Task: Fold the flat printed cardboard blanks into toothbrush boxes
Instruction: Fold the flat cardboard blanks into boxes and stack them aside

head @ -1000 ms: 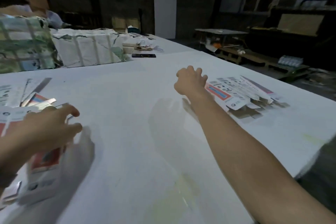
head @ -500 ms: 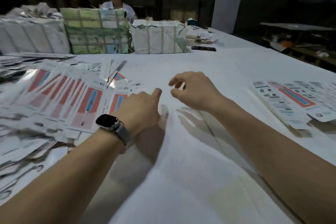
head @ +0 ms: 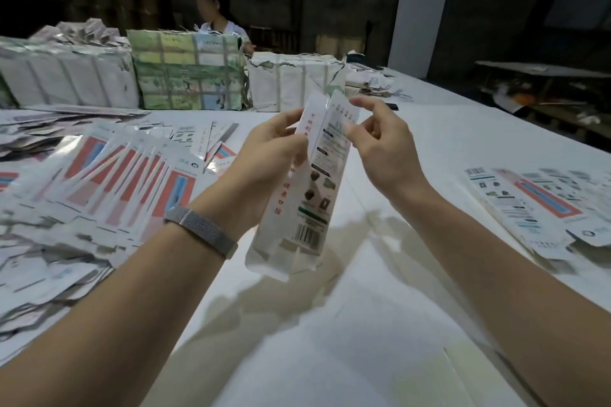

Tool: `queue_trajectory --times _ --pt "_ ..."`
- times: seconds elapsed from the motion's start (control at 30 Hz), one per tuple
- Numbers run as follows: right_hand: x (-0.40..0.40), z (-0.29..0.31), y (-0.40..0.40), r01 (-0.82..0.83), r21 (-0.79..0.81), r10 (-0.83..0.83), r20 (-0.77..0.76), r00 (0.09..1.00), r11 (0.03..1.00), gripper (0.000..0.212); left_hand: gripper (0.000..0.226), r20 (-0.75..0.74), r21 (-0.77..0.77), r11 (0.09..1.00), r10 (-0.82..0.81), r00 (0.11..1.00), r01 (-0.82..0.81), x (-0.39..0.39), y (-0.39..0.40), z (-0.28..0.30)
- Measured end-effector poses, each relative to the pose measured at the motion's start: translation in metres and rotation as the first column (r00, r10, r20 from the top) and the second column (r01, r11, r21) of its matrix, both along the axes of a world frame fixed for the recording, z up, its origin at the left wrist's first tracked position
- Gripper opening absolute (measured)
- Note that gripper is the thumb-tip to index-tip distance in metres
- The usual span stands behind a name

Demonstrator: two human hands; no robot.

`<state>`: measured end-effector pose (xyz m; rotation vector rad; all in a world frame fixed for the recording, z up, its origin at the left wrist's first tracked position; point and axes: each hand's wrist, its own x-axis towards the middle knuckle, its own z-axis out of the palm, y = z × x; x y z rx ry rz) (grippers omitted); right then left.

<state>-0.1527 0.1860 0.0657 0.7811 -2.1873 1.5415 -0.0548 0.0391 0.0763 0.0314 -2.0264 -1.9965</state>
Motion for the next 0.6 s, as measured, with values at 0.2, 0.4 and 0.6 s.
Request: queue_trajectory --times 0.2,0.4,0.6 --pt "0.008 0.004 0.001 -0.052 0.051 0.057 -0.099 0.993 0.997 0.033 0.054 -0.04 0.294 0.9 -0.326 0.945 0.323 0.002 0.001 -0.011" --pt "0.017 0.007 -0.002 -0.232 0.014 0.23 0.089 0.969 0.973 0.057 0.043 -0.041 0.022 0.96 -0.277 0.96 0.278 0.002 0.003 -0.013" --pt "0.019 0.016 -0.003 -0.248 -0.122 0.268 0.185 0.945 0.961 0.042 0.066 -0.064 0.074 0.988 -0.13 0.989 0.135 -0.001 0.003 -0.02"
